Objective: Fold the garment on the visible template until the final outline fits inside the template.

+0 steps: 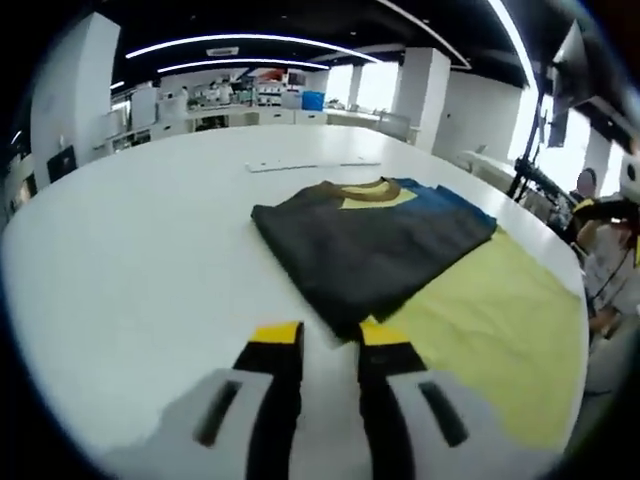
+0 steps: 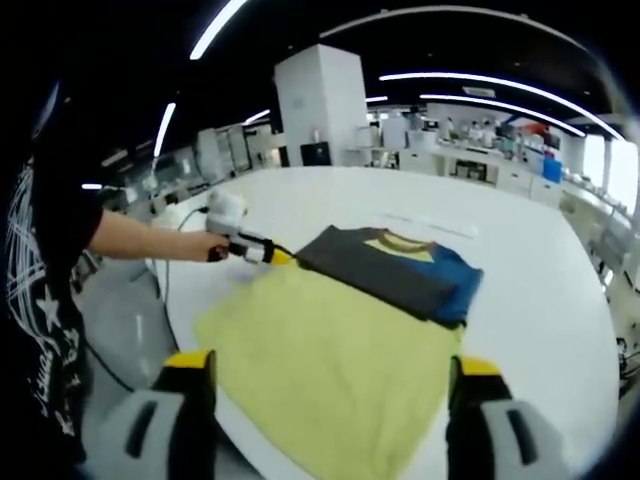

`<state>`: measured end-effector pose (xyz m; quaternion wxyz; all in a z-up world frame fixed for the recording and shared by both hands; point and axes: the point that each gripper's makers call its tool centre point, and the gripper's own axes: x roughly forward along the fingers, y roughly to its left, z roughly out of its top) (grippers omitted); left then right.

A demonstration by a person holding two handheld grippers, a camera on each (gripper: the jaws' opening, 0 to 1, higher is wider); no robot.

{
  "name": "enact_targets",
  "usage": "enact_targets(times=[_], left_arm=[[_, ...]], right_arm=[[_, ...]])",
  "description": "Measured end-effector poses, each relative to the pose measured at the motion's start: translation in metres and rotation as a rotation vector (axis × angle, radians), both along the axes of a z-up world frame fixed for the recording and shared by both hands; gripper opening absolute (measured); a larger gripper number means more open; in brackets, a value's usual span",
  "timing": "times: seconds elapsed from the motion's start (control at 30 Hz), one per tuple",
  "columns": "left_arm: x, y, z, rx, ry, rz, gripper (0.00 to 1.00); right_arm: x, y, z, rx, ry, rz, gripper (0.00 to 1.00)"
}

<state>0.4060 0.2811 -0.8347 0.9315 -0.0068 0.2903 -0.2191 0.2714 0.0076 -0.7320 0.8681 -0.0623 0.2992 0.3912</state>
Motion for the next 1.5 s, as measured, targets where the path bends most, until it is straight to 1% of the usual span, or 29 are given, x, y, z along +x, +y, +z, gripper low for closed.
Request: enact_targets(times=[0.1, 0.13, 0.17, 0.23, 0.4, 0.47, 0.5, 0.57, 0.63, 0.7, 0.77, 0.8, 0.87, 1.03, 1.1, 1.13, 1.2, 1.27, 1.3, 1.37, 1.43, 1.5], left_arm=[[-0.001, -0.003, -0.002, -0.02, 0.011, -0.005, 0.06], [-0.004, -0.007, -0.002, -0.048, 0.031, -0.001, 0.05], [-0.003, -0.006, -0.002, -0.041, 0.028, 0.002, 0.05], [-0.004, -0.007, -0.002, -0.045, 0.043, -0.001, 0.02], [-0.003, 0.003, 0.0, -0.005, 0.043, 0.013, 0.0], [-0.003, 0.006, 0.001, 0.0, 0.047, 0.018, 0.0], [-0.003, 0.01, -0.001, 0.013, 0.046, 0.026, 0.0], [-0.003, 0.012, -0.001, 0.034, 0.042, 0.018, 0.0], [-0.003, 0.015, -0.002, 0.108, 0.037, 0.002, 0.0], [-0.003, 0.013, -0.001, 0.15, 0.03, -0.015, 0.0], [-0.003, 0.014, -0.001, 0.212, 0.019, -0.044, 0.0], [-0.003, 0.009, -0.001, 0.231, 0.017, -0.048, 0.0], [-0.001, 0.009, -0.001, 0.243, 0.014, -0.051, 0.01], [-0.001, 0.014, 0.0, 0.235, 0.016, -0.032, 0.01], [-0.002, 0.017, 0.0, 0.258, 0.015, -0.031, 0.0], [-0.003, 0.018, 0.001, 0.258, 0.014, -0.033, 0.0], [-0.004, 0.024, 0.001, 0.244, 0.019, -0.016, 0.0], [-0.006, 0.02, 0.003, 0.238, 0.02, -0.015, 0.0], [-0.007, 0.023, 0.003, 0.237, 0.019, -0.011, 0.0], [-0.01, 0.023, 0.005, 0.226, 0.02, -0.008, 0.03], [-0.012, 0.024, 0.009, 0.192, 0.017, 0.004, 0.08], [-0.013, 0.023, 0.012, 0.166, 0.009, -0.001, 0.1]], right_arm=[[0.0, 0.001, 0.0, 0.004, 0.002, -0.005, 0.97], [0.0, 0.001, 0.0, 0.005, 0.003, -0.005, 0.97], [0.0, 0.001, 0.0, 0.005, 0.004, -0.006, 0.96], [0.0, 0.001, -0.001, 0.005, 0.006, -0.008, 0.96], [-0.001, 0.0, -0.002, -0.002, 0.004, -0.008, 0.95], [-0.001, -0.001, -0.002, 0.0, 0.002, -0.012, 0.95], [-0.001, -0.001, -0.001, 0.002, 0.003, -0.015, 0.95], [0.0, -0.002, -0.001, 0.002, 0.001, -0.018, 0.95], [0.0, -0.004, -0.002, -0.003, 0.001, -0.021, 0.95], [0.0, -0.005, -0.004, -0.008, 0.004, -0.023, 0.95], [0.001, -0.005, -0.004, -0.009, 0.003, -0.025, 0.95], [0.0, -0.005, -0.005, -0.009, 0.004, -0.025, 0.95], [0.0, -0.005, -0.005, -0.011, 0.004, -0.021, 0.95], [-0.001, -0.005, -0.008, -0.02, 0.01, -0.013, 0.95], [-0.002, -0.006, -0.008, -0.018, 0.01, -0.014, 0.95], [-0.002, -0.006, -0.008, -0.015, 0.01, -0.016, 0.95], [-0.002, -0.006, -0.008, -0.014, 0.01, -0.016, 0.95], [-0.002, -0.005, -0.008, -0.013, 0.009, -0.011, 0.95], [-0.003, -0.004, -0.009, -0.013, 0.009, -0.009, 0.95], [-0.003, -0.004, -0.009, -0.013, 0.009, -0.003, 0.96], [-0.004, -0.002, -0.009, -0.009, 0.01, 0.006, 0.96], [-0.005, -0.001, -0.009, -0.005, 0.014, 0.015, 0.97]])
